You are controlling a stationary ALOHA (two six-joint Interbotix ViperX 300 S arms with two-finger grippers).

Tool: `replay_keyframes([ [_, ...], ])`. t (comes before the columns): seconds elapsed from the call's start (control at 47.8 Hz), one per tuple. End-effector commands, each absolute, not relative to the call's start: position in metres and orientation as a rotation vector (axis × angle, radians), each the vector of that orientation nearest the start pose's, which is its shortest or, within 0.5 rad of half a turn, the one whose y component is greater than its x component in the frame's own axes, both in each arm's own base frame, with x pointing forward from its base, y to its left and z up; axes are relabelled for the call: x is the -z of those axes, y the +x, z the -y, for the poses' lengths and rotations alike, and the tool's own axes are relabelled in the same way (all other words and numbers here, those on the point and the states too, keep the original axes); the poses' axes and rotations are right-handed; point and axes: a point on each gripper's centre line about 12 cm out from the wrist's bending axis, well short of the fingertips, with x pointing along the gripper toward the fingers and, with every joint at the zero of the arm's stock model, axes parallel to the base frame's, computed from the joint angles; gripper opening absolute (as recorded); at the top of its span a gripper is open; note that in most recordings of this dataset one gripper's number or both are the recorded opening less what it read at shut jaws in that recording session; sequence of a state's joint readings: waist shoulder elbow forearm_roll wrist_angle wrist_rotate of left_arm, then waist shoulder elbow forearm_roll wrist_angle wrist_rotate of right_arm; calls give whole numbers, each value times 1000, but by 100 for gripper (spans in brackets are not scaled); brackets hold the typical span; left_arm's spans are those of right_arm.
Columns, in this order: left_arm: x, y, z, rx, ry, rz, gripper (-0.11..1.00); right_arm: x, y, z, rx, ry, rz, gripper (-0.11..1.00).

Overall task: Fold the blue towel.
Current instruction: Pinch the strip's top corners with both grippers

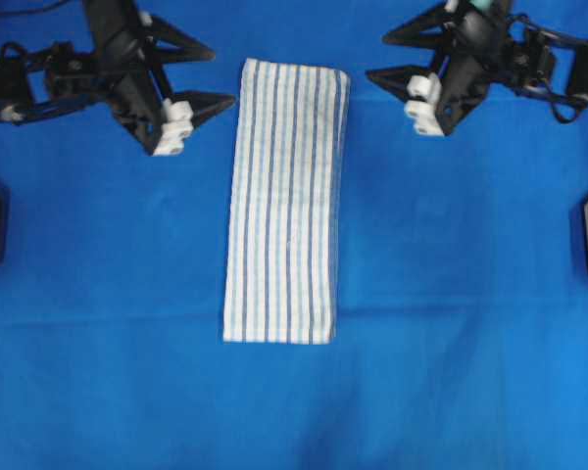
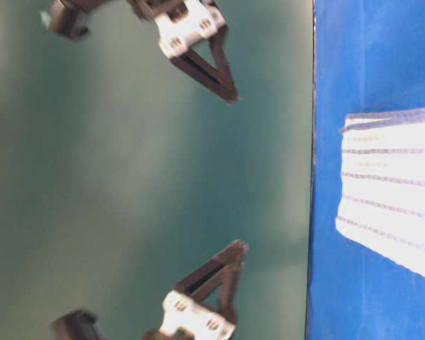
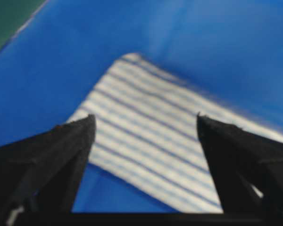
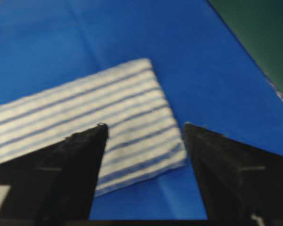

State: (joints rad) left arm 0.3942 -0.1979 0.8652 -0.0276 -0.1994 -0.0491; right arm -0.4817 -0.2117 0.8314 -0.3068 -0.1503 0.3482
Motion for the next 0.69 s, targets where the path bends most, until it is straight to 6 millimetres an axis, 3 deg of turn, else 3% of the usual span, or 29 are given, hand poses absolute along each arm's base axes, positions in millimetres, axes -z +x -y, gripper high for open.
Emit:
replay_keyframes([
  [0.0,-192,324,-152,-453,-175,-439,85,-200,318,172,468,184,-463,67],
  [0.314,-140,351,-205,-537,-216,-545,90,-140,345,204,503,236,-596,67],
  [0.669,-85,365,-217,-543,-247,-652,90,-94,356,215,508,270,-688,67],
])
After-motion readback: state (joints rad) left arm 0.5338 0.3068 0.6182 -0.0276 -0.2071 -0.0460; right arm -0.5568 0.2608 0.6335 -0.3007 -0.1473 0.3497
